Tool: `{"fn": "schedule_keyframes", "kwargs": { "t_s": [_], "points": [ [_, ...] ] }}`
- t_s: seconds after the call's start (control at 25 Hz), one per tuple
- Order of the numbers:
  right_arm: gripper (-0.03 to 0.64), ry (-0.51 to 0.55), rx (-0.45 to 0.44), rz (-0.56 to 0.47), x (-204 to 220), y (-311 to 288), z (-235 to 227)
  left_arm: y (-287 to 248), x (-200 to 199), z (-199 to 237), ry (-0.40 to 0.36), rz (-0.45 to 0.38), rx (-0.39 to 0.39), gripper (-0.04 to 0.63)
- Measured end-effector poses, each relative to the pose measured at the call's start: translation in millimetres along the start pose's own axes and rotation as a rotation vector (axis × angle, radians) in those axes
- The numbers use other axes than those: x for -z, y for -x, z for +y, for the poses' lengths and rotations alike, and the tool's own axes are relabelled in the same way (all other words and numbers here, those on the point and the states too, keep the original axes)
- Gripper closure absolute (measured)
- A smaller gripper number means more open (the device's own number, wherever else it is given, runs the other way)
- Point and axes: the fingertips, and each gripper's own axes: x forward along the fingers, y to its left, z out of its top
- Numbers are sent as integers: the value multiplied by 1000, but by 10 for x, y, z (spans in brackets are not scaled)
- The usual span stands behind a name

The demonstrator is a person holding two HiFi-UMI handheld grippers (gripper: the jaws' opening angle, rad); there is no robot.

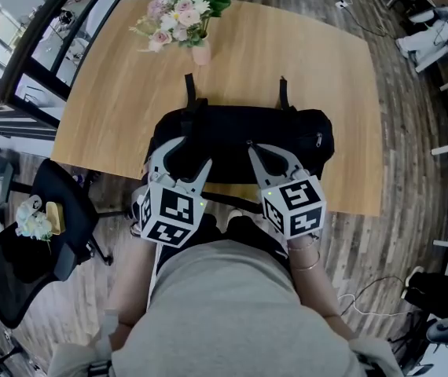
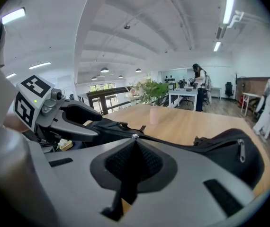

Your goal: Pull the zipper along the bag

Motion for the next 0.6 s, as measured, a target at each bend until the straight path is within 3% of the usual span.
{"fn": "schedule_keyframes", "kwargs": {
  "t_s": [0.28,0.6],
  "points": [
    [606,7,-3,-3,-20,20,20,-325,-215,-352,-80,-23,156,351],
    [606,0,6,0,-25,80,18,-488,-358,-574,-174,-34,209,396]
  ]
}}
